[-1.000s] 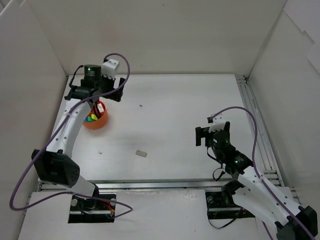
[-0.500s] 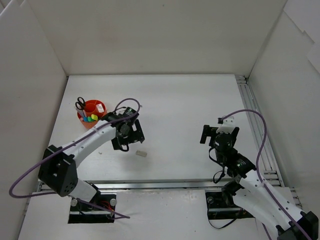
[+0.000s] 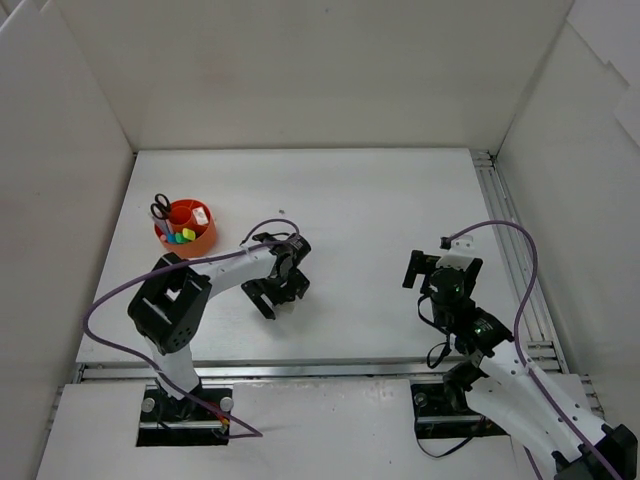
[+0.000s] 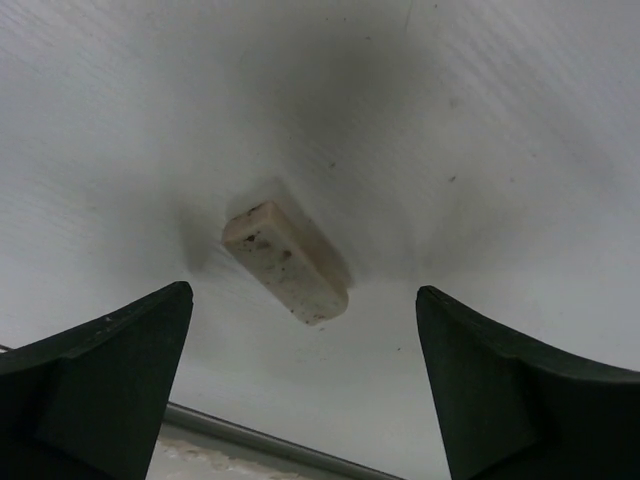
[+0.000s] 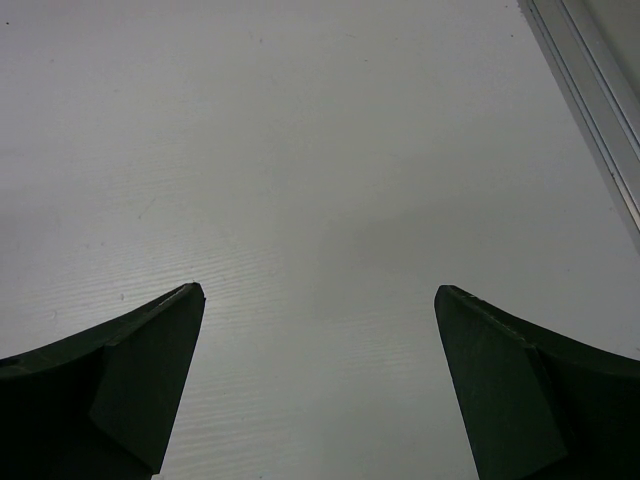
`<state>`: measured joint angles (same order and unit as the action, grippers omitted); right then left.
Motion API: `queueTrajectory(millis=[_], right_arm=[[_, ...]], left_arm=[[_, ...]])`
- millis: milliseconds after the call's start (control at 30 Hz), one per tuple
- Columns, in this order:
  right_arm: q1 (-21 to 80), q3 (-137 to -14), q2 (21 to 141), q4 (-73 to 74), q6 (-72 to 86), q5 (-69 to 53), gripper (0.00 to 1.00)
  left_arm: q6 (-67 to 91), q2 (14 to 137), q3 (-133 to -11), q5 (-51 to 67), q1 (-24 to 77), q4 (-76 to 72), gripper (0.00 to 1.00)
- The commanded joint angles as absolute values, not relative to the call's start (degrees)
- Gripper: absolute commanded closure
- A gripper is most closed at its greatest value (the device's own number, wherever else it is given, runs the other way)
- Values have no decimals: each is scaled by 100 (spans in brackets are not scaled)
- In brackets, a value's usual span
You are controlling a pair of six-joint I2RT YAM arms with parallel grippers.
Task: Sort the stationery into containers
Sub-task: Pick up the stationery from the center of the board.
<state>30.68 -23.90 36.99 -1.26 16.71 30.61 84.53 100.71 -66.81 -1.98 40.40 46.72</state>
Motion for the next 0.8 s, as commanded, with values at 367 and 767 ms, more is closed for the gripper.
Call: queueTrajectory(millis=[367,767], right_arm=[[3023,-2523,3736,-413,1662,3015,2],[3032,-2233,3454,-1063,1240,2092,2]], left_arm=[[8545,10074,-7092,-772,3920,4904,100],[365,9220,-9017,-2031,2392,2472,100]])
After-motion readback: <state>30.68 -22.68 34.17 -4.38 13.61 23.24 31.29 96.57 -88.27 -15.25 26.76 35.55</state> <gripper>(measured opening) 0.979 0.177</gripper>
